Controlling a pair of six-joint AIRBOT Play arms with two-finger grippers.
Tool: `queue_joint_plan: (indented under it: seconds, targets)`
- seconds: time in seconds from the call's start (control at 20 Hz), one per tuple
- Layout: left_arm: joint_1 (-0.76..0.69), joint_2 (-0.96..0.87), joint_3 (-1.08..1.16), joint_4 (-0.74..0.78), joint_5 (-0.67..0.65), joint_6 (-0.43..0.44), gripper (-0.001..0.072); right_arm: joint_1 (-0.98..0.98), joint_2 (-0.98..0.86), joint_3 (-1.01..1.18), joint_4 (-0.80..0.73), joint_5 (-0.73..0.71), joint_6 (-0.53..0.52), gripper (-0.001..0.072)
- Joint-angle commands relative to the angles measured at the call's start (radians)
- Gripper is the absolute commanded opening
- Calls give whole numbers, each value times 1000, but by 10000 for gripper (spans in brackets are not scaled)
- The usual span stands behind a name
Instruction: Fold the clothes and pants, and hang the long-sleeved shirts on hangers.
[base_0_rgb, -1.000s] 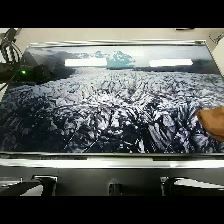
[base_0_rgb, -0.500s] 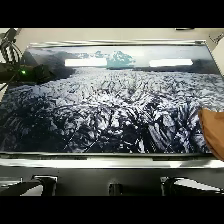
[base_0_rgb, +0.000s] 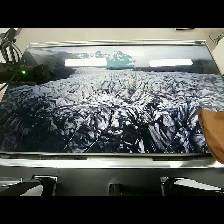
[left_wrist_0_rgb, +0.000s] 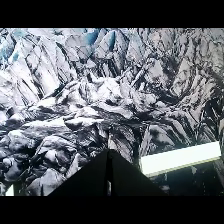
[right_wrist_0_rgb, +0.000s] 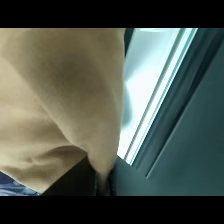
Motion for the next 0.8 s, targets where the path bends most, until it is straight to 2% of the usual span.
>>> queue_joint_plan:
  seconds: [0.0, 0.05, 0.1, 0.15, 0.2, 0.25, 0.4, 0.5, 0.6, 0.65, 0.7, 0.75]
  targets:
    - [-1, 1, 0, 0, 0, 0, 24, 0, -7, -1, -1, -31, -13, 40]
    - [-1, 1, 0, 0, 0, 0, 24, 0, -10, -1, -2, -24, -11, 41]
    - [-1, 1, 0, 0, 1, 0, 24, 0, -12, -1, -2, -10, 0, 80]
    - [-1, 1, 0, 0, 3, 0, 24, 0, -11, 0, -2, 12, 8, 304]
    - [-1, 1, 0, 0, 8, 0, 24, 0, -9, 5, -1, 43, 3, 595]
    - [-1, 1, 0, 0, 11, 0, 25, 0, -1, 27, -1, 74, -28, 710]
    - [-1, 1, 0, 0, 11, 0, 24, 21, 16, 275, 75, 93, -23, 711]
    - [-2, -2, 0, 1, 30, 14, 23, 101, 16, 506, 173, 6, -79, 710]
    - [-20, -12, 13, 35, 103, 15, 22, 260, 18, 696, 193, -111, -129, 706]
    - [-37, -23, 35, 107, 121, 14, 21, 350, 19, 747, 190, -138, -127, 704]
    - [-65, -42, 64, 241, 116, -10, 21, 453, 21, 768, 190, -143, -109, 703]
    - [-97, -62, 80, 404, 105, -69, 21, 549, 16, 766, 184, -116, -87, 703]
